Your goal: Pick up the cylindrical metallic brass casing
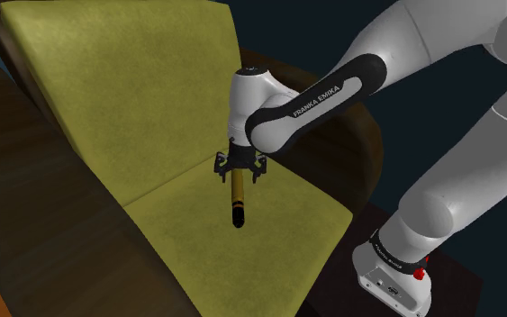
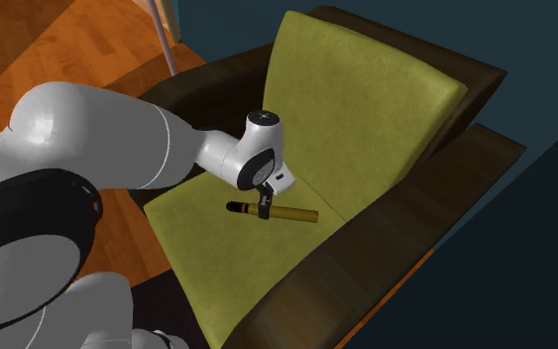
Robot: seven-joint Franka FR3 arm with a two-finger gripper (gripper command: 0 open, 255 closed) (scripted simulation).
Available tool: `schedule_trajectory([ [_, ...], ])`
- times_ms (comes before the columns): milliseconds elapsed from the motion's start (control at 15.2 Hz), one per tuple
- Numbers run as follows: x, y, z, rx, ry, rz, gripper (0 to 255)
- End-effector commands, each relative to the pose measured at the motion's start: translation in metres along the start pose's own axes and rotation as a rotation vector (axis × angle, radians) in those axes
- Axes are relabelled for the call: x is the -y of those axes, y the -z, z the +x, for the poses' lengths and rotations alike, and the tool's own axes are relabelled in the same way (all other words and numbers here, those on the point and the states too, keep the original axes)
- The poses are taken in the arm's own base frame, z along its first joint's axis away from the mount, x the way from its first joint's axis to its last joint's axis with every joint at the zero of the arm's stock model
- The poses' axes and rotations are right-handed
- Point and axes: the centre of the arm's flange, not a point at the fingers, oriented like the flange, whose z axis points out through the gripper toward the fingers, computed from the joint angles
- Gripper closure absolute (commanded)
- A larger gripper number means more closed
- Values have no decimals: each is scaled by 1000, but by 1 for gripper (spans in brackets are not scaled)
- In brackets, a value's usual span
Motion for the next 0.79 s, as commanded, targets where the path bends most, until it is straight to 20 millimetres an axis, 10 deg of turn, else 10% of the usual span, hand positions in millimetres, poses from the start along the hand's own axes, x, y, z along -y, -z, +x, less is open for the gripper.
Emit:
schedule_trajectory([
  [0, 3, -13, -1, 0, -7, 1, 0],
  [396, 3, -37, -1, 0, -7, 1, 0],
  [462, 2, -38, -1, 0, -6, 1, 255],
  [726, 2, -37, -1, 0, -6, 1, 255],
])
